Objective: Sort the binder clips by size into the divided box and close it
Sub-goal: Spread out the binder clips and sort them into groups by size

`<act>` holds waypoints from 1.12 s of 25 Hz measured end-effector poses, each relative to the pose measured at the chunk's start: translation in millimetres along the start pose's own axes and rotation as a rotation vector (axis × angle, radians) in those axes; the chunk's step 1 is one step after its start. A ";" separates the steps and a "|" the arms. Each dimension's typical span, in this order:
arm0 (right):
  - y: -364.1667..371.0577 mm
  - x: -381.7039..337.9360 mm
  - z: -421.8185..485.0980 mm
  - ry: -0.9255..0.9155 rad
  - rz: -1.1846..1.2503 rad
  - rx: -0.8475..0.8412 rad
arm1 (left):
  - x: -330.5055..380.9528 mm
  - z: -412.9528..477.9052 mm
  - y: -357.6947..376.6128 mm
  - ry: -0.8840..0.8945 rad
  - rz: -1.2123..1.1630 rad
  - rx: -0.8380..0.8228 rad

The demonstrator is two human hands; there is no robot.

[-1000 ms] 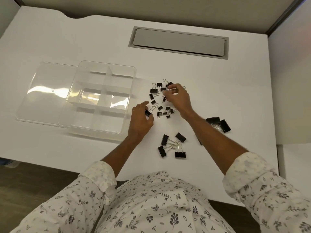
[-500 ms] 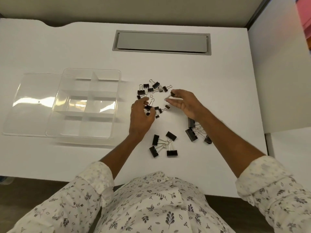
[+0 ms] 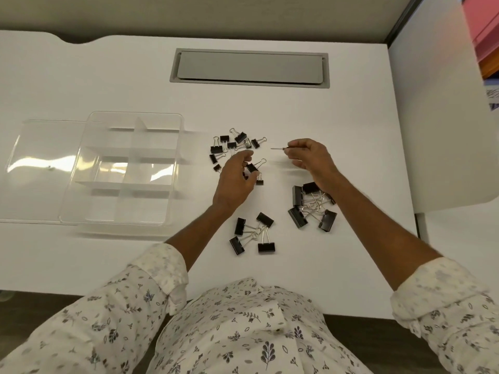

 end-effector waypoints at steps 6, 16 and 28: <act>-58.8 9.1 -6.9 -0.111 -0.351 0.102 | 30.3 36.1 54.6 0.084 0.073 -0.147; -59.0 18.4 -2.3 -0.220 -0.843 0.088 | 23.2 27.3 52.2 0.140 0.107 -0.148; 54.4 -16.6 21.9 -0.511 -0.860 -0.034 | -36.6 44.1 -56.3 -0.111 0.223 0.119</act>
Point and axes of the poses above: each hand's wrist, its own z-axis towards the middle knuckle, its own y-axis out of the palm, x = y × z, the point moved 3 cm from there along z, towards the middle knuckle, and after that the axes turned 3 degrees about -z, right-handed, at the moved point
